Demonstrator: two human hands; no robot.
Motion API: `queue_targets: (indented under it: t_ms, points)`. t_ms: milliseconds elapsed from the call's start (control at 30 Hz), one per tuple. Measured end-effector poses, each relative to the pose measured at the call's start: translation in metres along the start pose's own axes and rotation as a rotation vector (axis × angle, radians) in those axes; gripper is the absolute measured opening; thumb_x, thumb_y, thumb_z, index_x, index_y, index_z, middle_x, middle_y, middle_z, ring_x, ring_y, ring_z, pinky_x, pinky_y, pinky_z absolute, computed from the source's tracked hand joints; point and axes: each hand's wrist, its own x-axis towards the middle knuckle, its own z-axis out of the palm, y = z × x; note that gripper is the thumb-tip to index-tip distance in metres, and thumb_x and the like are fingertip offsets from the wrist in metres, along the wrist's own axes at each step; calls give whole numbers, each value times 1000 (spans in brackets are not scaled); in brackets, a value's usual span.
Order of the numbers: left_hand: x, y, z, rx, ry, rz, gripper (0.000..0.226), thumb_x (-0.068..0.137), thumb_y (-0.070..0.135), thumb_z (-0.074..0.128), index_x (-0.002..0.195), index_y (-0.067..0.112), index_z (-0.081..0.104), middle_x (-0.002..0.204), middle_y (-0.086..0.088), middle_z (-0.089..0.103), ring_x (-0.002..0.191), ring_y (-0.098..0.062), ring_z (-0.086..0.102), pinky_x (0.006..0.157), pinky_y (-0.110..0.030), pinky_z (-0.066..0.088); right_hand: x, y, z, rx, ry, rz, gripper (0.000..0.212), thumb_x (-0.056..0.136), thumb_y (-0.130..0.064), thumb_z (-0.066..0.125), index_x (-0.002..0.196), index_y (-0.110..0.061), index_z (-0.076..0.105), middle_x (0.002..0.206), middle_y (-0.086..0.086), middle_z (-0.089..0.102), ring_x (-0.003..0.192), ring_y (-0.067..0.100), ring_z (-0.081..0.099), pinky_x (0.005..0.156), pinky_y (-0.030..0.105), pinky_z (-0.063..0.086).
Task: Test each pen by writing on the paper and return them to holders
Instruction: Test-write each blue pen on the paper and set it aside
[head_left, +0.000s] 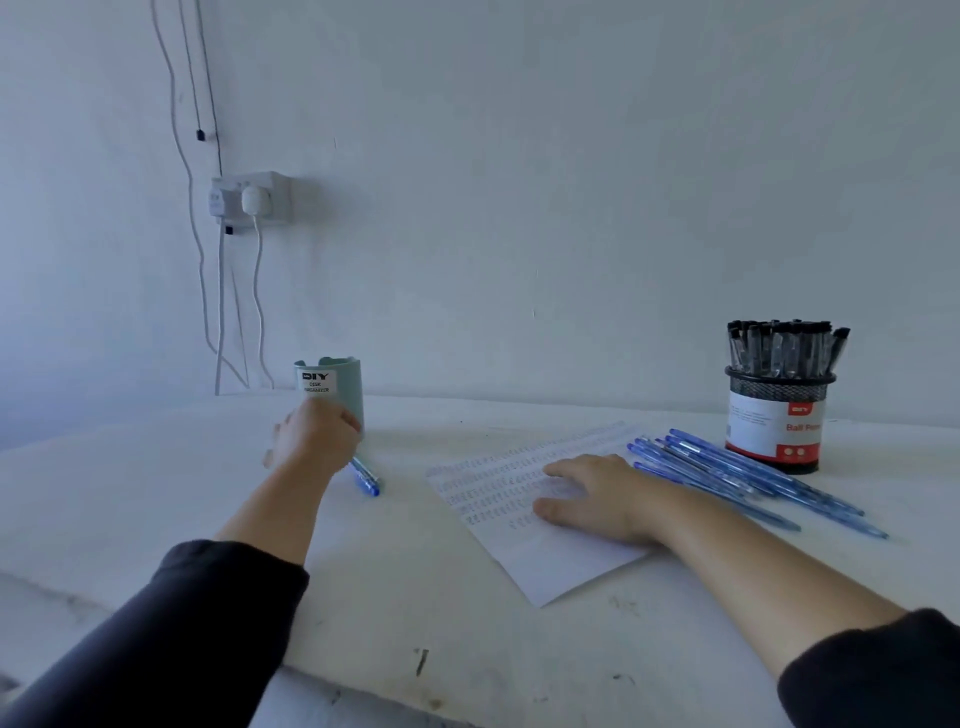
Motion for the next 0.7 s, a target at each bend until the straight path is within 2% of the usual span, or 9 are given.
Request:
queue_targets:
  t_ms: [67,167,267,333,467,567,700]
  points:
    - [-3,-5,2,182,-117,66,34,84,6,47,69,31,63,110,-6,56,108,-33,45,96,-42,42,-1,2,-1,14,2,6,64,91,-57,45,147,-27,31,155,-2,26,142,22,20,115,36,21]
    - [-8,-4,7,279,-212,182,34,85,-2,48,78,26,66,103,-5,46,108,-29,41,91,-34,43,-3,5,-2,18,1,6,64,92,-56,45,147,-27,31,155,-2,26,142,21,20,115,34,20]
    - [-11,-3,7,334,-253,306,32,85,0,55,78,30,64,107,-5,52,101,-22,43,85,-32,46,-2,5,-2,19,0,4,64,92,-56,45,147,-27,30,155,-3,25,143,20,20,116,34,20]
    - [-10,-4,8,341,-276,366,39,83,-3,52,75,35,59,112,-6,55,106,-25,48,84,-35,48,-2,5,-2,24,-1,4,65,92,-57,45,147,-27,30,156,-4,25,143,19,19,116,34,19]
    - [-11,-1,12,417,-288,476,39,84,-4,48,94,29,66,103,-2,49,109,-24,47,82,-30,44,-2,7,-2,46,-6,5,64,92,-56,46,147,-27,31,155,-3,27,143,18,20,116,34,20]
    - [-16,3,12,487,-255,465,41,87,-4,45,108,25,66,105,0,49,112,-23,48,83,-30,44,-3,8,-1,48,-3,7,64,92,-56,46,146,-26,32,154,-3,28,142,19,22,116,34,21]
    - [-19,5,11,529,-213,394,43,88,-4,43,105,28,66,119,-3,56,109,-23,53,79,-30,45,-2,9,-1,47,-1,7,64,92,-55,46,147,-26,32,154,-3,29,142,18,22,115,33,21]
